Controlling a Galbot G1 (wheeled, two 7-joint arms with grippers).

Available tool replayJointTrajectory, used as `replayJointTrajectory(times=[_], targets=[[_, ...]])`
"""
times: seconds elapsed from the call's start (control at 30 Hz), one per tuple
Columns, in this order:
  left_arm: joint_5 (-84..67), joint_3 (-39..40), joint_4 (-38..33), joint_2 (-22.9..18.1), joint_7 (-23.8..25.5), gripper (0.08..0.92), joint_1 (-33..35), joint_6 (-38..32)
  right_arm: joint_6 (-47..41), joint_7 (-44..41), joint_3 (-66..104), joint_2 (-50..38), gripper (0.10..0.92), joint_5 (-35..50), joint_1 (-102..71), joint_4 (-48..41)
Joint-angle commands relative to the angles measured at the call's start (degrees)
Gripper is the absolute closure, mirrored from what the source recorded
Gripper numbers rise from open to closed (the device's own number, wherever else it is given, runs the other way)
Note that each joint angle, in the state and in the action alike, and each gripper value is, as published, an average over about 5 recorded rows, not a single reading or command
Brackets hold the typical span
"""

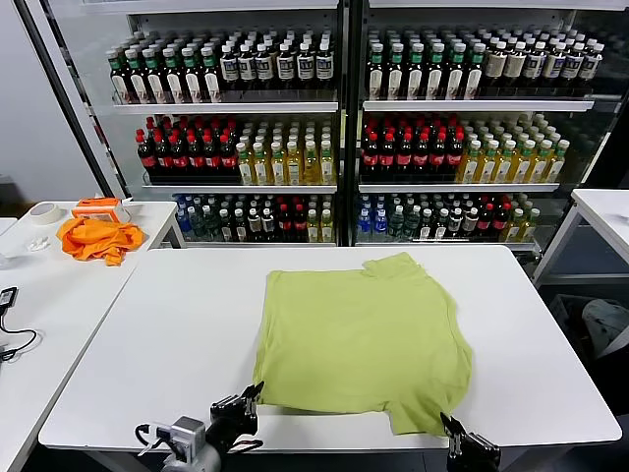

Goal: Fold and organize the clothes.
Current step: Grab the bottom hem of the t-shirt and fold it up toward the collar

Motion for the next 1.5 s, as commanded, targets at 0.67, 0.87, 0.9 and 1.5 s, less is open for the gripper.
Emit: replayJointTrajectory(times=[0.67,0.87,0.9,1.5], targets=[[-11.18,4.35,25.20,-2.08,4.19,0.917,-27.93,-7.48,-11.22,6.31,-5.71,0.47,0.919,13.07,32.68,-14.79],[-10.93,5.32,28.45,-2.56,4.24,0.917,-30.04,-6.56,-12.16,6.67,-6.50,1.41,0.919,12.20,35.54,-17.91],[-10.77,5.52,28.63,-2.57,4.25,0.917,-30.00,-6.29,-12.27,6.71,-6.56,1.57,0.919,12.04,35.69,-18.33],[-8.44,7.31,32.29,-2.92,5.92,0.917,-32.30,-6.70,-12.11,6.35,-7.91,3.46,0.919,11.78,38.90,-24.38]])
